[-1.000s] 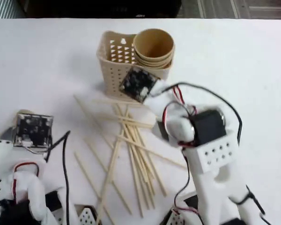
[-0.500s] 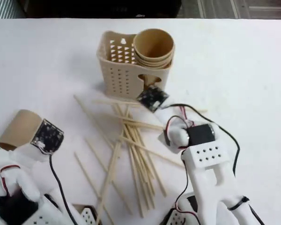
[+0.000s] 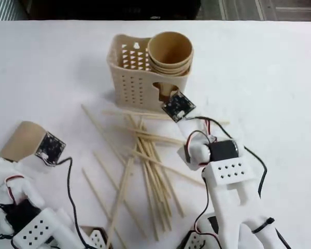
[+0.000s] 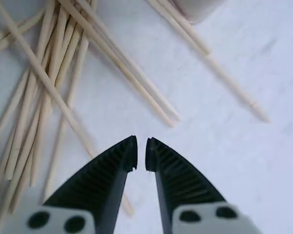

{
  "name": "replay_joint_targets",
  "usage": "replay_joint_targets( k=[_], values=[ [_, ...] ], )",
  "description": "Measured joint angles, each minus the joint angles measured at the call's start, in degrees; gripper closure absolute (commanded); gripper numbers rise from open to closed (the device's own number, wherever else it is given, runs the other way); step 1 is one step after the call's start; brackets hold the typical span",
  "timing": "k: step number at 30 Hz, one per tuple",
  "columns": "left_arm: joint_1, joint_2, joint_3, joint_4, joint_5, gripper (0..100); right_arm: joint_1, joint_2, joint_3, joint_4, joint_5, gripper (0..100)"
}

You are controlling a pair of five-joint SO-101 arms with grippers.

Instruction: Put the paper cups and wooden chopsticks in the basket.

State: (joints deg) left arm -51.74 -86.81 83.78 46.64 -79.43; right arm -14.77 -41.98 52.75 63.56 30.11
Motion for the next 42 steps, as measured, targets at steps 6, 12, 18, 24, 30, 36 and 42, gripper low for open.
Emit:
replay_joint_targets(
  k=[6,12,18,24,30,36,42],
  values=[
    [1.9,0.0,3.2,-4.6,-0.8,72,0.0,-0.2,0.4,-0.9,0.0,95.1],
    [5.3,0.0,6.4,-6.4,-0.8,80,0.0,-0.2,0.6,-0.9,0.0,95.3],
    [6.6,0.0,12.8,-14.7,-0.8,88,0.0,-0.2,0.6,-0.9,0.0,95.4],
    [6.8,0.0,13.8,-16.8,-0.8,97,0.0,-0.2,0.6,-0.9,0.0,95.4],
    [8.7,0.0,13.8,-17.0,-0.8,98,0.0,-0.2,0.6,-0.9,0.0,95.4],
    [9.0,0.0,11.3,-14.9,1.1,98,0.0,-0.2,0.7,-0.9,0.0,95.4],
    [10.5,0.0,-7.0,7.6,5.4,98,0.0,-0.2,0.8,-0.9,0.0,95.4]
  ],
)
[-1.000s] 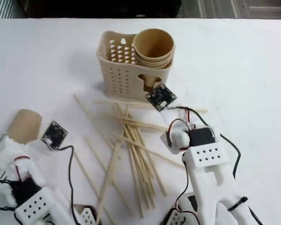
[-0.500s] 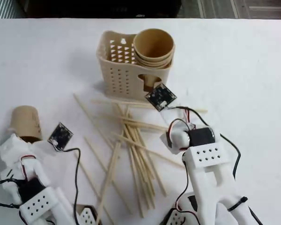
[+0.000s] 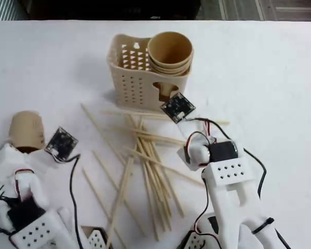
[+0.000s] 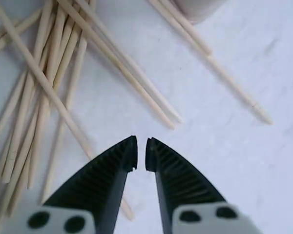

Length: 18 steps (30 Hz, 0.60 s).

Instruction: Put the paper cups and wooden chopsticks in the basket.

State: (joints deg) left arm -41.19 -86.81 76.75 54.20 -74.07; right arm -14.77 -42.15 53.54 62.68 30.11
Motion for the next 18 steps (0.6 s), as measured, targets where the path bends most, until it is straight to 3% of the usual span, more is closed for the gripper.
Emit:
replay_joint_targets(
  k=[7,12,18],
  values=[
    [11.5,-0.7,-25.1,27.5,9.2,98,0.4,0.0,0.0,0.0,0.0,95.4],
    [15.7,5.5,-38.8,35.1,15.0,98,0.4,0.0,0.0,0.0,0.0,95.4],
    [18.9,26.2,-57.6,42.3,19.6,98,0.3,0.0,0.9,-0.4,0.0,95.4]
  ],
)
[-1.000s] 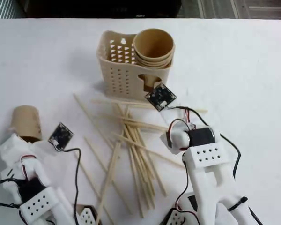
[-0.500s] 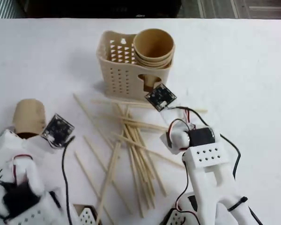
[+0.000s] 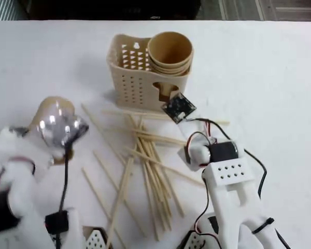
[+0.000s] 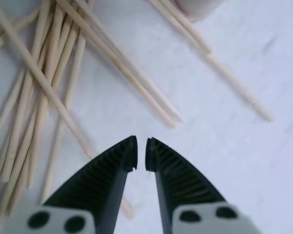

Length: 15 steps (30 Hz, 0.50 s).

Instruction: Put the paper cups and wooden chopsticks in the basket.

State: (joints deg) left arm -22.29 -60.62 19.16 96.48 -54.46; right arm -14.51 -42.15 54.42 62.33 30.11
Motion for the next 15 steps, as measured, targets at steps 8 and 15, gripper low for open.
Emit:
replay_joint_targets(
  k=[8,15],
  values=[
    [13.9,17.3,-23.4,4.9,10.6,98,0.0,0.0,0.2,-0.7,0.0,95.4],
    [29.1,27.6,-32.7,4.1,19.3,98,0.0,0.0,0.7,-1.1,0.0,95.4]
  ],
)
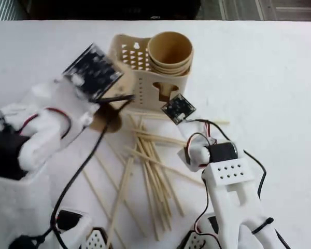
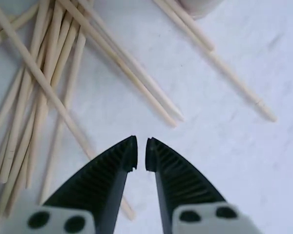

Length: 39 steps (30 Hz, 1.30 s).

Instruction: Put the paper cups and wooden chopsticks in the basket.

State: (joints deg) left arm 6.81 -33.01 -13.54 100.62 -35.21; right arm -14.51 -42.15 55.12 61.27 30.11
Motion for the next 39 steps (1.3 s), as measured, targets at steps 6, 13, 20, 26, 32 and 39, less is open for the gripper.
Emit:
replay_joint_targets(
  k=[6,13,20,26,32,39],
  values=[
    [7.5,6.9,-6.7,-6.1,5.3,98,0.0,0.0,0.4,-0.4,0.0,95.4],
    [11.6,14.9,-11.6,-12.1,9.8,98,0.0,0.0,0.4,-0.4,0.0,95.4],
    [11.9,23.7,-12.0,-17.0,12.6,98,0.0,0.0,0.4,-0.4,0.0,95.4],
    [11.9,25.6,-12.0,-19.9,12.7,94,0.0,0.0,0.4,-0.4,0.0,95.4],
    [11.9,26.5,-12.0,-22.1,13.7,76,0.0,0.0,0.4,-0.4,0.0,95.4],
    [10.2,26.6,-12.0,-28.2,22.1,75,0.0,0.0,0.4,-0.4,0.0,95.4]
  ],
)
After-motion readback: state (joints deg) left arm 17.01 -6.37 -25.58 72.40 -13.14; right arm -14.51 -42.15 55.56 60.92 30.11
